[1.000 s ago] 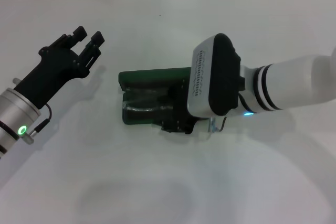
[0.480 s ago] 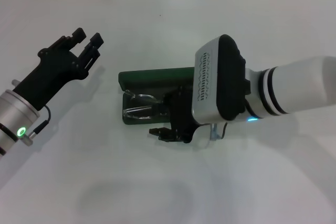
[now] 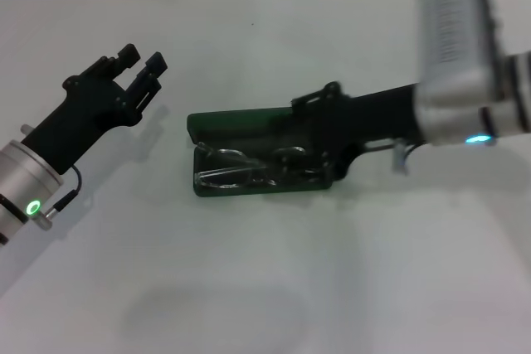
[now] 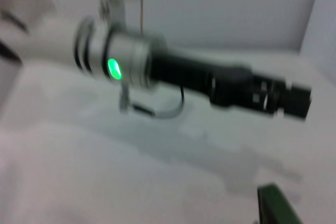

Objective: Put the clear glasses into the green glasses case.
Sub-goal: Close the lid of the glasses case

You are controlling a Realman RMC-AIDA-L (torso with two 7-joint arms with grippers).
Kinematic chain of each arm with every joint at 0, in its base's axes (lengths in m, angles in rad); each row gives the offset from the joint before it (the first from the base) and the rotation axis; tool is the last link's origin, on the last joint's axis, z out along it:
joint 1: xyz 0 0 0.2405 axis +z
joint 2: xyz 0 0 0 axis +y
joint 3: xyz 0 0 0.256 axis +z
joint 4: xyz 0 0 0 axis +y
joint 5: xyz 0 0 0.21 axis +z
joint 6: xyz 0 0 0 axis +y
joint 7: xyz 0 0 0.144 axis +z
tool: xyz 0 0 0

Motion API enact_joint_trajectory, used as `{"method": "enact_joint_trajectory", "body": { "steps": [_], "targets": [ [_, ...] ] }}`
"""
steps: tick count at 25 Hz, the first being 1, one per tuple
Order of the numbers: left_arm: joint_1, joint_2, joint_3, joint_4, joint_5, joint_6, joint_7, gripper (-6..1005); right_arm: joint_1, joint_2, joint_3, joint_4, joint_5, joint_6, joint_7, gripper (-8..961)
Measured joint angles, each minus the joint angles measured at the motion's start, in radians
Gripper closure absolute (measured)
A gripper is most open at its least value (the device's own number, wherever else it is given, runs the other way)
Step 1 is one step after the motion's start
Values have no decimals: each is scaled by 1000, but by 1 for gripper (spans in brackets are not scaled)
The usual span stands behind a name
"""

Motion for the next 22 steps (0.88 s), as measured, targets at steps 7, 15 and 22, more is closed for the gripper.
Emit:
{"method": "enact_joint_trajectory", "body": {
  "steps": [7,15,22],
  "targets": [
    [1,-1,0,7,1,0,4,536,-21,2,108,258,205,-46,-301,468],
    [-3,-2,0,8,1,0,30,536,-9,6,69,524,439,-72,-625,468],
    [-8,-4,0,8,2,0,54,537,-5,6,-116,676,716,-30,-843,461]
  ]
}}
